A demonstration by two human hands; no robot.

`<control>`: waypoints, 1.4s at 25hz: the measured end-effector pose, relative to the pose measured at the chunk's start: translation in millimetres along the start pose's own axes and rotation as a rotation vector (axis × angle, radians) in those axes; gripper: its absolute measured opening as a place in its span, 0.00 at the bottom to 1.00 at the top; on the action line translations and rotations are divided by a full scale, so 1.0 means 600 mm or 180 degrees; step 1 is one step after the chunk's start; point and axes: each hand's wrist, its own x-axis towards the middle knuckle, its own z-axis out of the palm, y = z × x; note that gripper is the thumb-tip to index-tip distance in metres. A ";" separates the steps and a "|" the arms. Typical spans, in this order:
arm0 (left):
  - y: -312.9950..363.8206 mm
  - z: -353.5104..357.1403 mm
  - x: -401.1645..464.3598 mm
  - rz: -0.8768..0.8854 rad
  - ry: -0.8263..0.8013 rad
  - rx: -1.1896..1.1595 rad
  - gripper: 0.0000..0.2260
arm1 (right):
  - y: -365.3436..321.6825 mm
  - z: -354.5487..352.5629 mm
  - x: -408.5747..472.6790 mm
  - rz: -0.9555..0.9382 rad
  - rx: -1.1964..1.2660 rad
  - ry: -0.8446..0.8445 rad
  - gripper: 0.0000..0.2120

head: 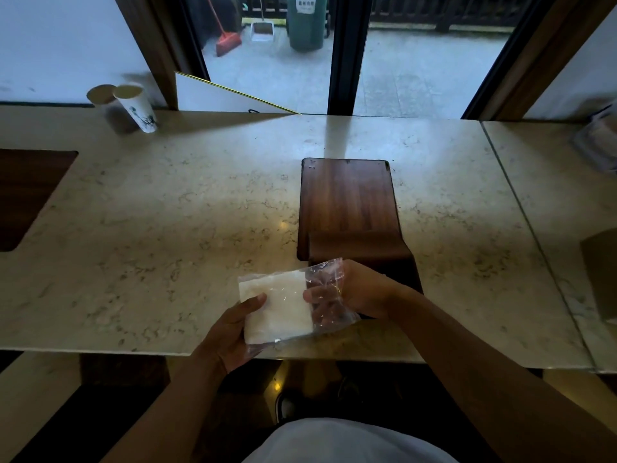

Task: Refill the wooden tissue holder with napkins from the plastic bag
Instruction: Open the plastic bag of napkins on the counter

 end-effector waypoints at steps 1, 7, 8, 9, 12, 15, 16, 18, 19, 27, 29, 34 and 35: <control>0.001 0.001 -0.001 0.0005 -0.0044 0.0006 0.33 | -0.001 0.006 0.002 0.0026 -0.0004 0.0017 0.10; 0.002 0.013 -0.001 0.0229 -0.0144 0.0208 0.25 | -0.001 0.026 0.007 -0.0374 -0.0717 0.0339 0.09; 0.003 0.015 0.000 0.0264 -0.0107 0.0287 0.24 | -0.002 0.028 0.009 -0.0360 -0.0817 0.0414 0.13; 0.003 0.017 0.000 0.0283 -0.0072 0.0345 0.24 | -0.002 0.030 0.011 -0.0327 -0.0961 0.0463 0.18; 0.004 0.015 0.001 0.0296 -0.0122 0.0370 0.22 | 0.001 0.032 0.016 -0.0449 -0.1701 0.0439 0.19; 0.005 0.008 0.005 0.0261 -0.0236 0.0298 0.22 | 0.006 0.030 0.023 -0.0428 -0.2070 0.0567 0.17; 0.006 0.004 0.007 0.0252 -0.0275 0.0264 0.21 | 0.007 0.029 0.026 -0.0380 -0.2123 0.0625 0.18; 0.010 -0.007 0.011 0.0268 -0.0293 0.0238 0.19 | 0.012 0.026 0.033 -0.0274 -0.2087 0.0773 0.16; 0.011 -0.012 0.012 0.0274 -0.0282 0.0247 0.18 | 0.014 0.022 0.034 -0.0178 -0.1989 0.0883 0.13; 0.021 -0.057 0.024 0.0481 0.0187 0.0499 0.10 | 0.006 -0.007 0.022 -0.0078 -0.0652 0.1193 0.06; 0.030 -0.069 0.023 0.0499 0.0404 0.0501 0.07 | 0.001 -0.014 0.016 -0.0171 -0.0564 0.1382 0.07; 0.056 -0.096 0.027 0.0451 0.0926 0.0268 0.05 | -0.001 -0.033 0.016 -0.0287 -0.0419 0.2134 0.03; 0.061 -0.102 0.029 0.0458 0.1025 0.0114 0.05 | 0.000 -0.035 0.015 -0.0293 -0.0475 0.2230 0.04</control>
